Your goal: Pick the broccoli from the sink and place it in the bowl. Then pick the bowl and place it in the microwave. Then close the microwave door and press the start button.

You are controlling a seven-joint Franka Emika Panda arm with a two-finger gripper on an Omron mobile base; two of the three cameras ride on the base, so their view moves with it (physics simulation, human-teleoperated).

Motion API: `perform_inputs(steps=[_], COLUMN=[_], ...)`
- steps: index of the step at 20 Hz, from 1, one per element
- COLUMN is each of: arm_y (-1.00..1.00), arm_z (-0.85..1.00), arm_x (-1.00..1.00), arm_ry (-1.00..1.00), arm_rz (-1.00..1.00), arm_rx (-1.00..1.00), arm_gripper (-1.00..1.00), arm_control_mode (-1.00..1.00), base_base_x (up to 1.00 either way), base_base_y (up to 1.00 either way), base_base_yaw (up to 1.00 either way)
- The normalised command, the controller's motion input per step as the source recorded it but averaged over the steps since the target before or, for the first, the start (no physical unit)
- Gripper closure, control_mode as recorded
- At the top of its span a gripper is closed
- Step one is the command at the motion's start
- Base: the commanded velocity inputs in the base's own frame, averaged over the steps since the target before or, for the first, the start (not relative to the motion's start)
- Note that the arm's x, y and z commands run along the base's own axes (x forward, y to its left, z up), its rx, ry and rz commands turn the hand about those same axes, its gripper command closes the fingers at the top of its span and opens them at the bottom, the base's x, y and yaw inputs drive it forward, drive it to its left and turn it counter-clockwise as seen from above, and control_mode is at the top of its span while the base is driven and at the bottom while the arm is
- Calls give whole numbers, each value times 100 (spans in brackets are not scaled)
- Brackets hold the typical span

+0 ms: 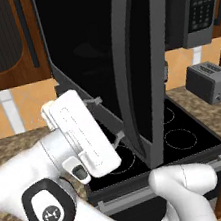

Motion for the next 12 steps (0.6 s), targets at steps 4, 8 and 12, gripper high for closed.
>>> perform_inputs(steps=[4, 8, 12], arm_y=[-78, -66, -54], arm_z=[11, 24, 24], arm_x=[9, 34, 71], arm_ry=[-6, -1, 0], arm_rz=[15, 16, 23], arm_rx=[17, 19, 21], arm_gripper=[-100, -100, -100], arm_control_mode=[-100, -100, -100], base_base_x=[0, 0, 0], base_base_y=[0, 0, 0], base_base_yaw=[0, 0, 0])
